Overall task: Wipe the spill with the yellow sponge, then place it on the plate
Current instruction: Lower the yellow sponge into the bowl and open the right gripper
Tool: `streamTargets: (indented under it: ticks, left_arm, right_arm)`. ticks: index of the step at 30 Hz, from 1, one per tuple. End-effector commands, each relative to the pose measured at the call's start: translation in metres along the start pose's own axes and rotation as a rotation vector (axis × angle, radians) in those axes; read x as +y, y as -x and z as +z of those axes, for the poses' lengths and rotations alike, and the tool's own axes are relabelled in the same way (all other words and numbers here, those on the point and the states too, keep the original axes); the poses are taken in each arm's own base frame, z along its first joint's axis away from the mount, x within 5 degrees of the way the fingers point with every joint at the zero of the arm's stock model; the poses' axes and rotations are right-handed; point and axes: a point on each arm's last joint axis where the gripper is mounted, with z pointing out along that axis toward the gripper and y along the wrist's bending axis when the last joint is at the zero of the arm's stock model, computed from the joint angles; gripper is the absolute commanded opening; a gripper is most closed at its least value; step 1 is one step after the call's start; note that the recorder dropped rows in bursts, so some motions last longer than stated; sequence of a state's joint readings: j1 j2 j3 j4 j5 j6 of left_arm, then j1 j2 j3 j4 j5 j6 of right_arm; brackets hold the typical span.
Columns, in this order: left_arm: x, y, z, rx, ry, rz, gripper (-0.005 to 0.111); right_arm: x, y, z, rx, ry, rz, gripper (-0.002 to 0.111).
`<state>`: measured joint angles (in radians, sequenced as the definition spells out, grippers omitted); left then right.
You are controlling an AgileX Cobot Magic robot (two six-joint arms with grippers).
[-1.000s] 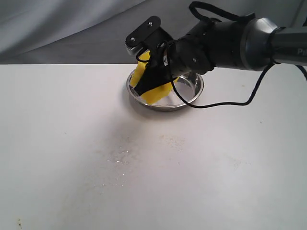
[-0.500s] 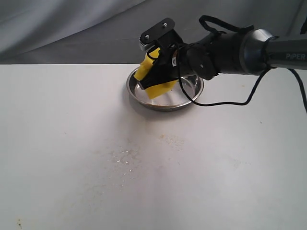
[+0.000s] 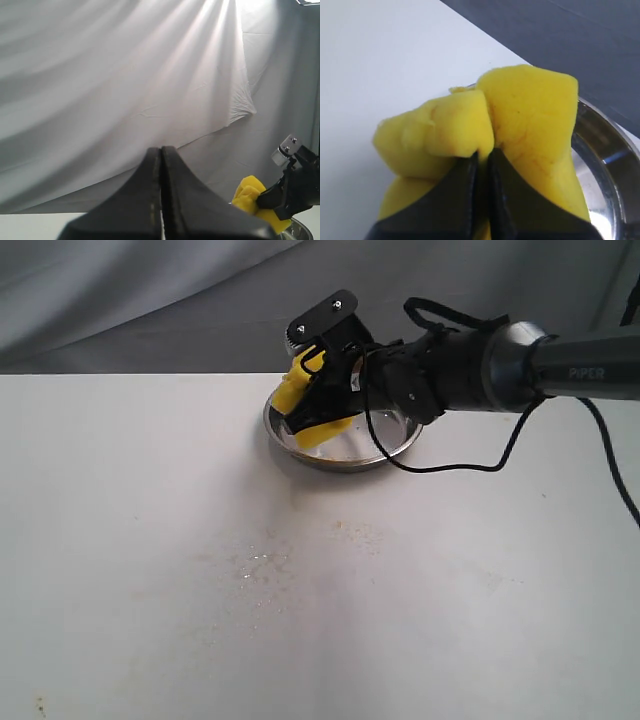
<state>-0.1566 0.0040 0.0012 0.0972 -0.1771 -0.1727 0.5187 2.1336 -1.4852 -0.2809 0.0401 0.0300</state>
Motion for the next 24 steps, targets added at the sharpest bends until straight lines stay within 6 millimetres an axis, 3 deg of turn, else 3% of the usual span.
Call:
streamTargets:
  ticks: [1, 12, 16, 19, 24]
  left_arm:
    - [0.0, 0.001, 0.0, -0.011, -0.006, -0.005, 0.0]
    - [0.0, 0.001, 0.0, -0.011, -0.006, -0.007, 0.0]
    - [0.0, 0.001, 0.0, -0.011, -0.006, -0.005, 0.0]
    - [0.0, 0.001, 0.0, -0.011, -0.006, -0.005, 0.0]
    - [0.0, 0.001, 0.0, -0.011, -0.006, -0.005, 0.0]
  right_arm:
    - [-0.001, -0.005, 0.012, -0.064, 0.004, 0.014, 0.0]
    - [-0.033, -0.025, 0.018, -0.015, -0.052, 0.119, 0.0]
    - [-0.041, -0.025, 0.017, -0.031, -0.066, 0.126, 0.01]
    - [-0.042, -0.025, 0.019, -0.056, -0.067, 0.126, 0.031]
    - [-0.038, -0.032, 0.029, -0.1, -0.06, 0.136, 0.086]
